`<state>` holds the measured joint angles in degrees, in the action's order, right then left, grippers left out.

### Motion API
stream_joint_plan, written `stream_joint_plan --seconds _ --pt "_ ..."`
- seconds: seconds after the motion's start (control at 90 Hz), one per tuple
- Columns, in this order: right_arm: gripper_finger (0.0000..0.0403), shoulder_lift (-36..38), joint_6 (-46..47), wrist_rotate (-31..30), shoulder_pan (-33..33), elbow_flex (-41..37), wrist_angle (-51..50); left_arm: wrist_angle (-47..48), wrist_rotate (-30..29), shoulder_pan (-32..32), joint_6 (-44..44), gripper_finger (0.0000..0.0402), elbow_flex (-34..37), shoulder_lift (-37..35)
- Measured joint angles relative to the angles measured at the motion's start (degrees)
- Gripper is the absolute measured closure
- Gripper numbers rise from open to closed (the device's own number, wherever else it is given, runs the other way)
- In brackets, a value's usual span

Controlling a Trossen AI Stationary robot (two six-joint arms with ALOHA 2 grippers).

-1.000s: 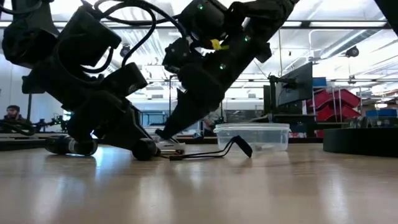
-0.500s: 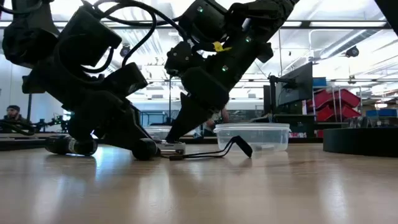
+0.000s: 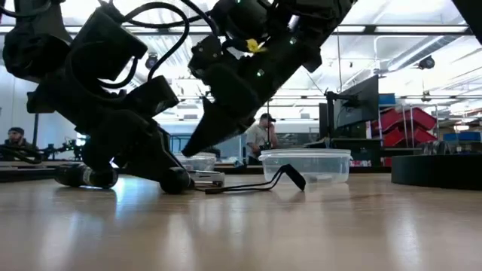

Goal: Insert battery
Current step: Insert the silver battery into the flashlight's battery compartment

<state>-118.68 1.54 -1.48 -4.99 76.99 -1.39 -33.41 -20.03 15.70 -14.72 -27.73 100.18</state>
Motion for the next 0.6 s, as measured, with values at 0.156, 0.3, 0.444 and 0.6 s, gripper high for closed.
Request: stream_joint_plan --seconds 0.156,0.3,0.444,0.6 --pt "0.0403 -2.3 0.7 0.0 0.0 0.2 1.0 0.0 0.0 0.0 -0.3 0.0326 0.0 0.0" --pt "0.0403 -2.3 0.8 0.0 0.0 0.2 -0.8 0.0 0.0 0.0 -0.5 0.0326 0.0 0.0" --pt "0.0403 -2.3 0.0 0.0 0.0 0.3 -2.0 0.3 0.0 0.0 -0.6 0.0326 0.0 0.0" --pt "0.0403 -2.2 -0.6 -0.2 0.0 0.3 -3.9 0.3 0.0 0.0 -0.6 0.0326 0.0 0.0"
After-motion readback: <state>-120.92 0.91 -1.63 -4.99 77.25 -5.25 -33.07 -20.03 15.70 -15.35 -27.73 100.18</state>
